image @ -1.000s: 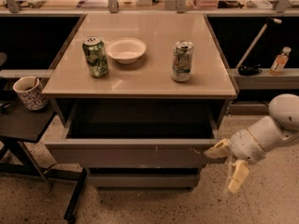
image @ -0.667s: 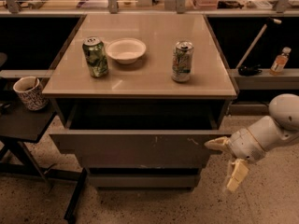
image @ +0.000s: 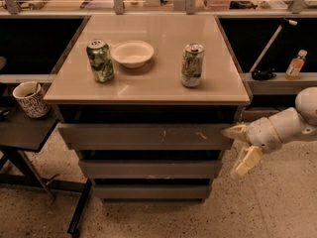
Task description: Close top drawer
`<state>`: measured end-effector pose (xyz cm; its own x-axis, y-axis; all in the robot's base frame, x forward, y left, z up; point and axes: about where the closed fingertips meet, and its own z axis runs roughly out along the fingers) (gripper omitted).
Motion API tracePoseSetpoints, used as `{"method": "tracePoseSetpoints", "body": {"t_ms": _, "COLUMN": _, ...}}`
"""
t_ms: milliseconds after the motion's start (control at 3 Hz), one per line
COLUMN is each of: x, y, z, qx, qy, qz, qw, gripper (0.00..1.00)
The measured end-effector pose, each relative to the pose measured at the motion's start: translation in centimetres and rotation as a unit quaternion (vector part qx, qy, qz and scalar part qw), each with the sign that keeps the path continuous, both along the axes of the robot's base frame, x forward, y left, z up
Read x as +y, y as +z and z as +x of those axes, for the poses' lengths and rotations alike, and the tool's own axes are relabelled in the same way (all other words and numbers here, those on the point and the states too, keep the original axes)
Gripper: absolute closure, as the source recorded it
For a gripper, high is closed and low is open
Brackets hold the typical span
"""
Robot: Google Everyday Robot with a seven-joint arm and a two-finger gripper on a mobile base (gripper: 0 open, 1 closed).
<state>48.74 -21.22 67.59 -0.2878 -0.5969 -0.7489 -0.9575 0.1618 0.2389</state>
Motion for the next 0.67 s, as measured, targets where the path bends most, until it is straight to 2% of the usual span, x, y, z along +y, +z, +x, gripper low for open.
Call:
{"method": "tracePoseSetpoints", "body": {"t_ms": 333, "x": -1.24, "y": 1.54, "z": 3.52, "qx": -0.01, "qy": -0.047, "qz": 0.019, "qw": 0.9987, "gripper": 0.0}}
{"method": "tracePoseSetpoints", "body": {"t_ms": 667, "x": -1.24, "y": 1.54, "z": 3.52, "qx": -0.01, "qy": -0.047, "qz": 0.019, "qw": 0.9987, "gripper": 0.0}}
